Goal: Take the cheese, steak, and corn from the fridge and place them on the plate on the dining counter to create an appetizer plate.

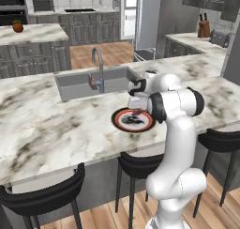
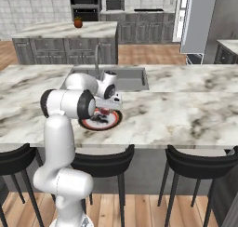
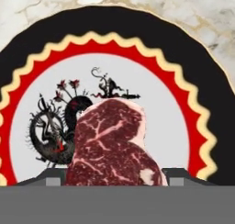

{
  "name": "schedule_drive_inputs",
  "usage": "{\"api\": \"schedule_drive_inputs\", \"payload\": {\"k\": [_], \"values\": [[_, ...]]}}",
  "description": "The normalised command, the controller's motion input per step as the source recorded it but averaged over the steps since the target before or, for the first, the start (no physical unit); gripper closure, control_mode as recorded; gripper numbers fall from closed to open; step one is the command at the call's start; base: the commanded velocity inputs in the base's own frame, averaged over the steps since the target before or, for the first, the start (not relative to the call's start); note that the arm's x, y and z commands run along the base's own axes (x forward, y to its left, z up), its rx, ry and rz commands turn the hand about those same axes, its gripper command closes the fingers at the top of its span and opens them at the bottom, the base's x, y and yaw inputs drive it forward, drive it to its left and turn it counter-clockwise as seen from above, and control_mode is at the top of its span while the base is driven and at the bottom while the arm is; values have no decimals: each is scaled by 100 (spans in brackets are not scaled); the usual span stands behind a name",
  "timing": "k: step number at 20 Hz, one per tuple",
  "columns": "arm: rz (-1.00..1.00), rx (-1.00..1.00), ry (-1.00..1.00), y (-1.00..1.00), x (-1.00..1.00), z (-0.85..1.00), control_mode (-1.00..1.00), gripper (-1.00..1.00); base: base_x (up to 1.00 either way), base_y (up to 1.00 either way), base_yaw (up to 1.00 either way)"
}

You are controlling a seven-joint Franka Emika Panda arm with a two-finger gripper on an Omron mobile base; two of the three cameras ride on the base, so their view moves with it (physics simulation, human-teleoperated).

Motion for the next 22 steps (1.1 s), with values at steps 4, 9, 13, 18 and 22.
{"api": "schedule_drive_inputs", "payload": {"k": [4, 9, 13, 18, 22], "values": [[0, 0, 0, 0, 0, -34, -100, 100, 0, 0, 0], [0, 0, 5, 5, 0, -34, -100, -100, 0, 0, 0], [-2, 0, 6, 7, -21, -6, -100, -100, 0, 0, 0], [-1, 0, 8, 8, -23, 2, -100, -100, 0, 0, 0], [0, 0, 5, 0, -26, 28, -100, -100, 0, 0, 0]]}}
